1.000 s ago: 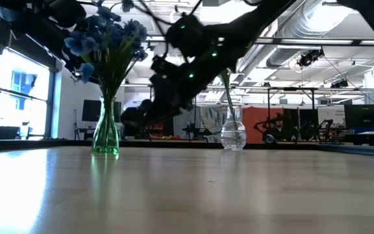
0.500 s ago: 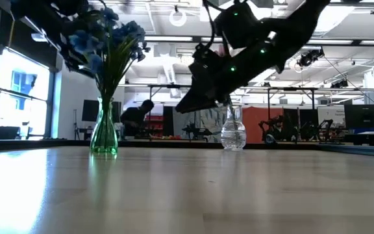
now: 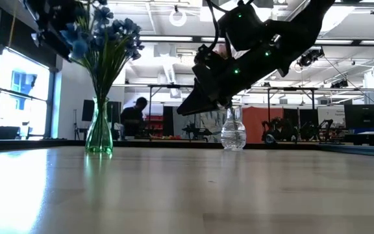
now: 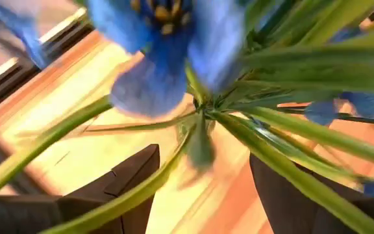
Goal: Sort flowers into vase by color
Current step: Adjust the green vase
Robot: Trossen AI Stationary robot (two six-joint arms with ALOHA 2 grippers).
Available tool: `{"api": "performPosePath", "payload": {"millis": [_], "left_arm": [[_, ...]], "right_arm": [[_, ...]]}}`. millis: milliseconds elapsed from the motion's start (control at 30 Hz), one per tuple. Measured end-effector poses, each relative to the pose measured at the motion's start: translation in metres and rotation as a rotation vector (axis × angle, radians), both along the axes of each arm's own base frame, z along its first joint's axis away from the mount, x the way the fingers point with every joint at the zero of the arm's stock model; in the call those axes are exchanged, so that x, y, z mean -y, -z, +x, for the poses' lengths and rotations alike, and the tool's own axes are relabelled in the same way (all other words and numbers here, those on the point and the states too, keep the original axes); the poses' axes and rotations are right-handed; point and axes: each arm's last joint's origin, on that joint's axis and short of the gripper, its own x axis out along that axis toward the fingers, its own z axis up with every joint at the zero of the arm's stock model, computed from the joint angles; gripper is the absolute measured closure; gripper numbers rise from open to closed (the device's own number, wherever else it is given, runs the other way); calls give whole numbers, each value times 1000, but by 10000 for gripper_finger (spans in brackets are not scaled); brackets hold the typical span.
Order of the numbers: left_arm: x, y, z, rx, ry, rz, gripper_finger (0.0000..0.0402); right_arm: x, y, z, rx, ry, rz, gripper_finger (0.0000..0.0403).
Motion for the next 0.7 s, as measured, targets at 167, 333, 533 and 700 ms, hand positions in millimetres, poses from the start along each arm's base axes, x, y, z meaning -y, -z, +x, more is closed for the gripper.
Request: {"api": "performPosePath", "payload": {"millis": [167, 333, 533, 700], "left_arm": [[2, -13, -6, -4, -69, 43, 172], [-2, 9, 3, -22, -44, -38, 172], [-7, 39, 19, -77, 73, -203, 172], [-17, 48, 40, -103, 126, -160, 172]], "right_arm": [[0, 0, 0, -1, -1, 1, 298], [-3, 0, 0, -4, -9, 1, 298], [-9, -4, 3, 41, -37, -20, 298], [-13, -18, 9, 183, -112, -66, 297]]}}
